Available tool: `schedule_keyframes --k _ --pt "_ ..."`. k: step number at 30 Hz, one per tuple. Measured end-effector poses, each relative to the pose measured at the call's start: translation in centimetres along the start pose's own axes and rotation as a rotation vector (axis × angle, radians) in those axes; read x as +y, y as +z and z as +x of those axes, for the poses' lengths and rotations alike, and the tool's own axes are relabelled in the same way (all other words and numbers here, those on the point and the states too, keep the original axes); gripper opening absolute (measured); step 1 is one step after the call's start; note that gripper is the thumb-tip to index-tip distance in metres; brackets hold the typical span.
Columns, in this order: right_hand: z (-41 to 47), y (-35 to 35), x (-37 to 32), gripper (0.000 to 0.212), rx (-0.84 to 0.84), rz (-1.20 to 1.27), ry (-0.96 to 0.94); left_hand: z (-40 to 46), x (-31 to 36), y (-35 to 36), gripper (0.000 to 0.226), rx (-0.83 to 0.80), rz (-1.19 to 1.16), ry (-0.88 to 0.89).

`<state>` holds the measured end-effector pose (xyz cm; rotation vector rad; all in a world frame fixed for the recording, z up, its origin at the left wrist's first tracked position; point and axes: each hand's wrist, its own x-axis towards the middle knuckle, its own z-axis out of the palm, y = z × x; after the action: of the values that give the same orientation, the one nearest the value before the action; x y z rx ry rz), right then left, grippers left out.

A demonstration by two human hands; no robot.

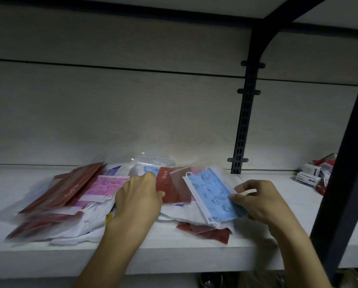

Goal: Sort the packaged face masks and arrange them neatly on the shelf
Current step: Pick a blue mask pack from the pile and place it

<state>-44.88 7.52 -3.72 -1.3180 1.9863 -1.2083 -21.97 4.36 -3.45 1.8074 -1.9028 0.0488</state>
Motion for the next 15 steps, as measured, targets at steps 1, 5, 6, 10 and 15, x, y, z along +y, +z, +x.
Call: schedule_keyframes --k 1,5,6,10,15 --pt "0.2 0.0 0.1 0.012 0.020 0.011 -0.017 0.0 0.0 0.0 0.035 -0.008 0.011 -0.007" --pt "0.3 0.0 0.2 0.007 0.089 0.062 -0.090 -0.1 0.4 0.1 0.029 -0.044 0.041 -0.042" --pt "0.2 0.0 0.2 0.006 0.102 0.075 -0.101 -0.1 0.5 0.1 0.028 -0.049 0.054 -0.052" --pt "-0.2 -0.2 0.2 0.006 0.122 0.118 -0.115 -0.1 0.8 -0.1 0.021 -0.047 0.035 -0.054" --pt "-1.0 -0.5 0.1 0.008 0.128 0.178 -0.138 -0.3 0.6 0.1 0.025 0.004 -0.116 -0.048"
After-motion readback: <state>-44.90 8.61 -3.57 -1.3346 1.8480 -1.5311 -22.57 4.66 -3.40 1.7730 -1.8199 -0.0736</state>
